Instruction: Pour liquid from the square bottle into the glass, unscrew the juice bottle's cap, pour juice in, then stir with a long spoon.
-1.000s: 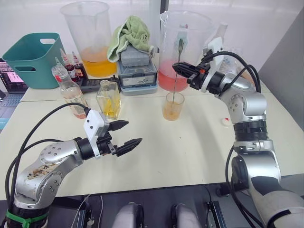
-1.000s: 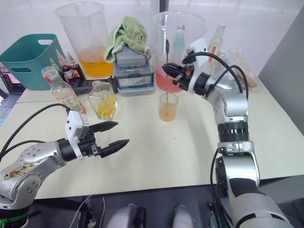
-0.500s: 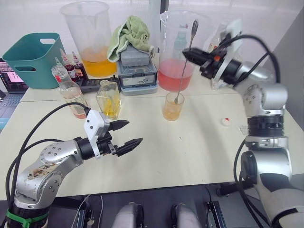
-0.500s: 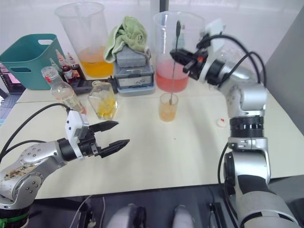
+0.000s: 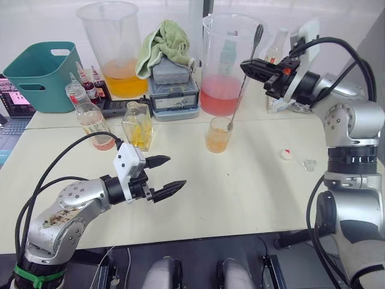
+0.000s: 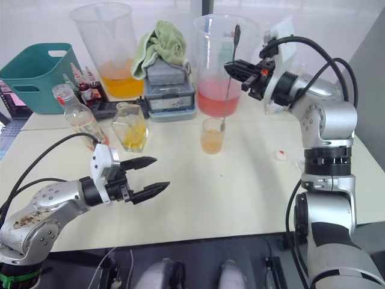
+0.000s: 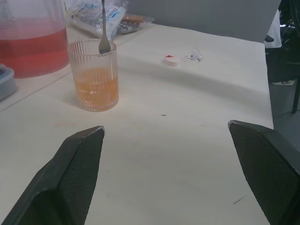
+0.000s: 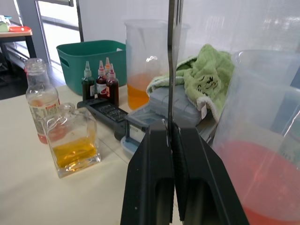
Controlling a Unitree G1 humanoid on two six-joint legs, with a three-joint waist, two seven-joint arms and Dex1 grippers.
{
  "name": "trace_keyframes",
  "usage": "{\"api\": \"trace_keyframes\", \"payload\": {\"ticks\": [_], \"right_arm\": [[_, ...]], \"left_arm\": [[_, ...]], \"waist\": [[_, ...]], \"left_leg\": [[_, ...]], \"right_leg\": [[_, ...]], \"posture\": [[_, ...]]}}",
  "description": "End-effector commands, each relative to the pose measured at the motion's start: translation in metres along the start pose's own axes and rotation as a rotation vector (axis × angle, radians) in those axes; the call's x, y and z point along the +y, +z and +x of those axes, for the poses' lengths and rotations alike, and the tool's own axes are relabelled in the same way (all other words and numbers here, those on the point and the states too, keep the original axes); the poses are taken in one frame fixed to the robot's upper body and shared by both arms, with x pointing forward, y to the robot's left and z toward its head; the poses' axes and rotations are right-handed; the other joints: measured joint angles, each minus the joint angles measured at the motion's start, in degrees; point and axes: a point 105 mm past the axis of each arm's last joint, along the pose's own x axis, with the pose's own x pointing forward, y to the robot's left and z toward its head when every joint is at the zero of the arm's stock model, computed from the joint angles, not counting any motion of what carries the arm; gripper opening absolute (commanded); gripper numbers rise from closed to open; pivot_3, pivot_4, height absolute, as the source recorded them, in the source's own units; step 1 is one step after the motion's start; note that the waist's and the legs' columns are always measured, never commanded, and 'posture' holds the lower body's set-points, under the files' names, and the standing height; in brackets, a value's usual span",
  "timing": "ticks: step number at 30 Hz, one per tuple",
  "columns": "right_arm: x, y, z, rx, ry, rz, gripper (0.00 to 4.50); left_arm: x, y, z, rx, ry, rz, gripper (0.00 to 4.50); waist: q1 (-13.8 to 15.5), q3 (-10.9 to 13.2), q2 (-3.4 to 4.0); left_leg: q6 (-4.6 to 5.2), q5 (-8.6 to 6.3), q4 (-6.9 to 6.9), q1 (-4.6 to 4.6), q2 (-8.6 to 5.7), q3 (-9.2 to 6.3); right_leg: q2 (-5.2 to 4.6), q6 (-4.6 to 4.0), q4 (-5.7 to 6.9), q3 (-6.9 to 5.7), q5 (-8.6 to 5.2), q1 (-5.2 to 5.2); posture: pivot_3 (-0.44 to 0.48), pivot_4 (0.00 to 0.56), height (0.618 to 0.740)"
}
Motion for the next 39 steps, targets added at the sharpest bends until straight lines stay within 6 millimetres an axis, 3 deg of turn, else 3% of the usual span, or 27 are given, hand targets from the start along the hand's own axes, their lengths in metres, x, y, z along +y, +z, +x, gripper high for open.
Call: {"api": "trace_keyframes", "payload": {"ticks": [1,11,14,17,21,23,27,31,39], "right_arm": [[-0.002,0.033,-0.004,-0.114,-0.016,-0.024,0.00],[-0.011,0.073,-0.011,-0.236,-0.041,0.046,0.00],[-0.032,0.090,-0.021,-0.266,-0.138,0.146,0.00],[-0.047,0.101,-0.030,-0.239,-0.216,0.134,0.00],[-0.064,0.106,-0.040,-0.094,-0.318,0.150,0.00],[-0.071,0.100,-0.049,0.019,-0.345,0.272,0.00],[-0.079,0.064,-0.071,0.331,-0.407,0.311,0.00],[-0.075,0.005,-0.083,0.595,-0.365,0.358,0.00],[-0.054,-0.085,-0.095,0.905,-0.269,0.526,0.00]], "left_arm": [[0.000,0.008,0.001,-0.027,-0.005,0.042,4.48],[0.004,0.013,0.002,-0.052,0.010,0.046,4.48],[0.008,0.017,0.004,-0.065,0.022,0.068,4.48],[0.009,0.020,0.006,-0.073,0.014,0.076,4.48],[0.008,0.022,0.008,-0.075,-0.012,0.086,4.48],[0.004,0.024,0.009,-0.092,-0.050,0.087,4.48],[0.002,0.026,0.010,-0.094,-0.088,0.086,4.48],[0.007,0.025,0.011,-0.089,-0.065,0.102,4.48],[0.006,0.015,0.008,-0.041,-0.020,0.098,4.48]], "waist": [[0.0,0.0,0.00],[0.2,0.0,0.00],[0.2,0.0,0.00],[0.4,0.0,0.00],[0.2,0.0,0.01],[0.1,0.0,0.03],[0.0,0.0,0.03],[-0.1,0.0,0.03],[-0.1,0.0,0.07]], "left_leg": [[0.00,0.00,0.00,0.00,0.00,0.00],[0.00,0.00,0.01,0.00,-0.01,-0.02],[0.00,0.00,0.01,0.00,-0.02,-0.01],[0.01,0.00,-0.01,-0.01,-0.02,-0.03],[0.01,0.00,-0.08,-0.01,-0.03,0.02],[0.01,-0.01,-0.07,-0.01,-0.01,0.02],[0.04,-0.03,-0.08,-0.01,0.00,0.02],[0.07,-0.04,-0.08,0.00,0.02,0.05],[0.08,-0.03,-0.06,-0.03,0.01,0.07]], "right_leg": [[0.00,0.00,-0.01,0.01,0.00,0.00],[0.00,0.00,0.00,0.00,0.00,0.02],[0.00,0.00,0.00,0.01,0.00,0.01],[0.00,0.00,-0.02,0.00,0.00,0.01],[-0.01,-0.01,-0.07,0.03,0.00,-0.02],[0.00,-0.03,-0.07,0.03,-0.01,-0.02],[-0.02,-0.08,-0.16,0.05,-0.04,-0.03],[-0.01,-0.09,-0.50,0.06,-0.05,0.01],[-0.02,-0.08,-0.04,0.07,-0.04,-0.06]], "posture": [[0.000,0.150,0.739],[0.000,0.150,0.739],[0.000,0.150,0.739],[0.000,0.150,0.739],[0.000,0.150,0.739],[0.000,0.150,0.739],[0.000,0.150,0.739],[0.000,0.150,0.739],[0.000,0.150,0.739]]}}
